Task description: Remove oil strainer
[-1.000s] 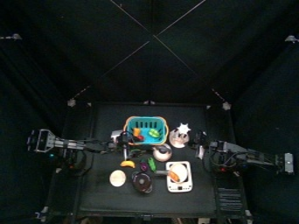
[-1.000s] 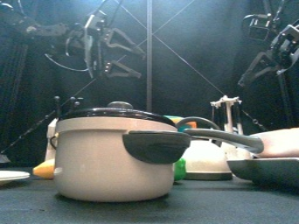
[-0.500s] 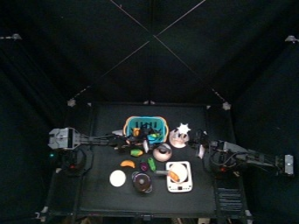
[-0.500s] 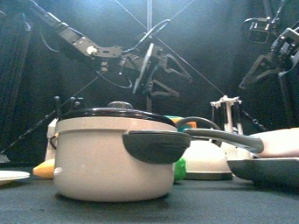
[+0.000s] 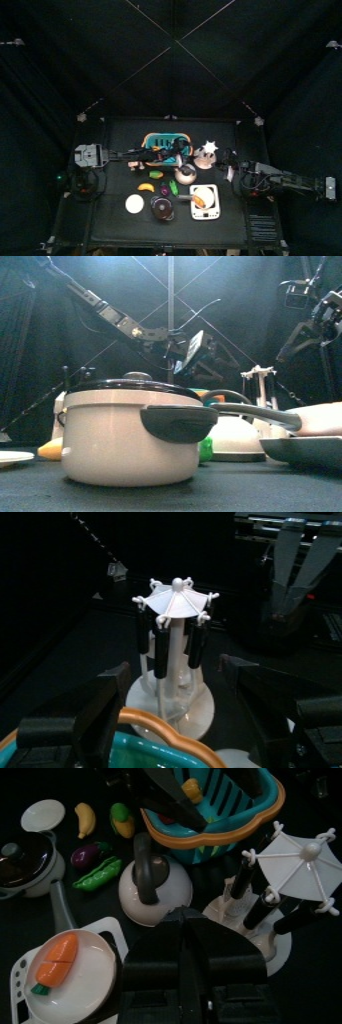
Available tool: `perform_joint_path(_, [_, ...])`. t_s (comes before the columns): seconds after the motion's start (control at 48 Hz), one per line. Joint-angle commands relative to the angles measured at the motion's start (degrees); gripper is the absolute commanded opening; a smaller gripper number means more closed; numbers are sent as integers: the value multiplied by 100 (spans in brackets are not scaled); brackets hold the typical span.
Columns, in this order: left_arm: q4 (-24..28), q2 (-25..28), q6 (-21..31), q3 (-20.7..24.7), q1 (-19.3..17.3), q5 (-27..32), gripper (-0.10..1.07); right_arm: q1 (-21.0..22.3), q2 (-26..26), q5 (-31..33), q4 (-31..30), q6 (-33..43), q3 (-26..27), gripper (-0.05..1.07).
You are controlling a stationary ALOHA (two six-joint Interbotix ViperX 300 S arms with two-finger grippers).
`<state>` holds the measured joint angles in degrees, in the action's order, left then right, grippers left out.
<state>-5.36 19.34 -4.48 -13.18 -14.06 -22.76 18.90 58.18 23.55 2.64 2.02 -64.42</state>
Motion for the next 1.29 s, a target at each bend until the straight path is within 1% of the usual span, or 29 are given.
perform_joint_path(0.0, [18, 9, -105, 343, -35, 123, 102, 18, -35, -18, 26, 9, 62, 3])
perform_joint_path(0.438, [-44, 369, -167, 835, -70, 316, 102, 18, -44, -18, 79, 9, 44, 3])
perform_joint_path(0.75, [-149, 563, -167, 1055, -88, 325, 101, 18, -35, -18, 79, 9, 35, 3])
perform_joint_path(1.125, [-255, 773, -167, 1274, -114, 325, 88, 18, -35, -18, 79, 9, -9, 3])
perform_joint_path(1.271, [-255, 809, -167, 1336, -114, 325, 85, 18, -35, -18, 79, 9, -9, 3])
